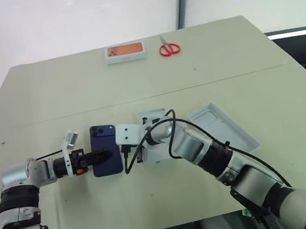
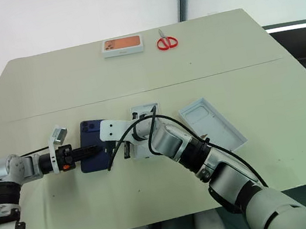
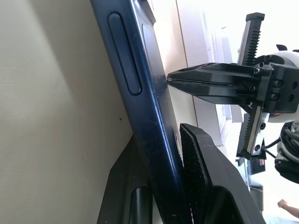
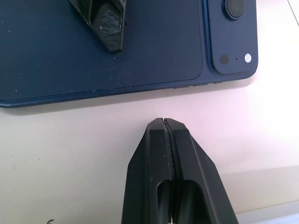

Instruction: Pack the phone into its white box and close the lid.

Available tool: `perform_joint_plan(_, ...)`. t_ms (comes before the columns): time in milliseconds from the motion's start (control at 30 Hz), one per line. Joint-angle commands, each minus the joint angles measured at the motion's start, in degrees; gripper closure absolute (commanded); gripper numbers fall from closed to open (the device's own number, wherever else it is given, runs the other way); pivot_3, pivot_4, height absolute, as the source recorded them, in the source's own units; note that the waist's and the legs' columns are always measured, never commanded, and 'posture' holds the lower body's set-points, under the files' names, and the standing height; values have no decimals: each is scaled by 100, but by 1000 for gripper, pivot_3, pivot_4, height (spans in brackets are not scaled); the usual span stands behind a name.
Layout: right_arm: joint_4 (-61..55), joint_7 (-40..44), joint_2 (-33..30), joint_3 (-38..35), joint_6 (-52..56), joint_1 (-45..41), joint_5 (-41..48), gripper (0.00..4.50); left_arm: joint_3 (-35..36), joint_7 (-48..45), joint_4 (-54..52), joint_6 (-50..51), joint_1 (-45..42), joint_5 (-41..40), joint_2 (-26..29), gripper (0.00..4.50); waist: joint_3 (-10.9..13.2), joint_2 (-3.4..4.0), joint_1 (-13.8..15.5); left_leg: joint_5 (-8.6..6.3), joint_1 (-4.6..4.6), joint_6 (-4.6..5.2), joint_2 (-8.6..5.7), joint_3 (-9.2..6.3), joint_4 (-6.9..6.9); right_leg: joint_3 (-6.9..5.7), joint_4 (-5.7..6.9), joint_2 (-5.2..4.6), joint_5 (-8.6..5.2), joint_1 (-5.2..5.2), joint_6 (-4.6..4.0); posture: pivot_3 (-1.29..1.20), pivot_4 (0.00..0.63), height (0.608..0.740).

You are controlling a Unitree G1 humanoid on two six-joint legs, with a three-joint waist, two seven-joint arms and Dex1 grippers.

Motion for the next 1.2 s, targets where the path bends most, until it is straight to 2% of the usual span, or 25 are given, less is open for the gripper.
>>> perform_joint_plan(33, -133, -75, 99, -312, -173, 4, 167, 4500, 300, 132, 39, 206, -4, -193, 13, 4257, 0, 0, 8, 0, 0, 0, 0, 0, 0, 0, 0, 0, 0, 0, 0, 0, 150, 740)
perform_joint_plan(67, -217, -89, 134, -488, -275, 29, 321, 4500, 376, 148, 1, 197, 7, -264, -12, 4469, 0, 0, 1, 0, 0, 0, 0, -2, 1, -1, 0, 0, 0, 2, 0, 0, 150, 740)
perform_joint_plan(200, -555, -92, 270, -1131, -325, 54, 892, 4500, 665, 211, -254, -263, 149, -406, -116, 4469, 1, -1, 7, 1, -6, -1, 1, -1, 1, 0, -1, -1, 0, -3, 0, 0, 150, 740)
perform_joint_plan(267, -753, -34, 379, -1561, -9, 55, 1324, 4500, 809, 303, -345, -523, 199, -418, -146, 4469, 1, -1, 6, 2, -11, -3, 2, -2, 3, 0, -2, 0, 0, -6, 0, 0, 150, 740)
perform_joint_plan(333, -1026, 227, 324, -1889, 509, 60, 1784, 4500, 871, 251, -339, -250, 165, -581, -78, 4469, 1, -2, 10, 2, -13, -4, 3, -3, 3, 0, -2, 0, 0, -7, 0, 0, 150, 740)
perform_joint_plan(433, -1513, 445, -64, -1997, 653, 204, 1998, 3639, 1017, 330, -554, 207, 167, -863, -103, 4500, 4, -5, 25, 2, -19, -3, 0, -3, 4, 0, -3, -2, 0, -9, 0, 0, 150, 740)
perform_joint_plan(500, -1648, 448, -182, -1986, 687, 244, 2076, 2663, 1069, 370, -598, 364, 166, -938, -102, 4500, 4, -6, 24, 1, -21, -1, -2, -4, 7, 0, -2, -3, 0, -11, 0, 0, 150, 740)
perform_joint_plan(533, -1810, 528, -311, -2031, 748, 317, 2187, 1999, 1135, 478, -656, 446, 157, -982, -140, 4500, 4, -6, 13, 1, -22, -1, -2, -4, 6, 0, -3, -3, 0, -11, 0, 0, 150, 740)
perform_joint_plan(667, -2388, 840, -1094, -2163, 427, 738, 2272, 32, 1353, 984, -1021, 458, 72, -1079, -391, 4500, 9, -13, 22, 1, -25, -2, 1, -1, 5, 1, -3, -2, 0, -16, 0, 0, 150, 740)
perform_joint_plan(767, -2720, 1063, -1616, -2464, -60, 1153, 2463, 32, 1453, 1313, -1396, 685, -28, -1276, -584, 4500, 13, -18, 59, 1, -30, -2, 0, 0, 6, -1, -6, -4, 0, 2, 0, 0, 150, 740)
perform_joint_plan(933, -2904, 1196, -2266, -2536, -307, 1649, 2469, 32, 1516, 1634, -1599, 1161, -145, -1533, -712, 4500, 14, -21, 40, 1, -29, -2, 2, 4, 7, 0, -7, -3, 0, 5, 1, 0, 150, 740)
perform_joint_plan(1100, -3309, 1421, -2481, -2115, -220, 1888, 2551, 32, 1588, 1701, -1509, 981, -157, -1583, -694, 4500, 15, -21, 3, 1, -29, -2, 7, 10, 3, 4, -7, -1, -1, 0, 1, 0, 150, 740)
perform_joint_plan(1200, -3216, 1324, -2515, -1645, -300, 1978, 2166, 32, 1603, 1733, -1567, 1019, -135, -1635, -686, 4500, 16, -23, 19, 1, -29, -2, 6, 10, 6, 3, -8, -1, -1, 3, 1, 0, 150, 740)
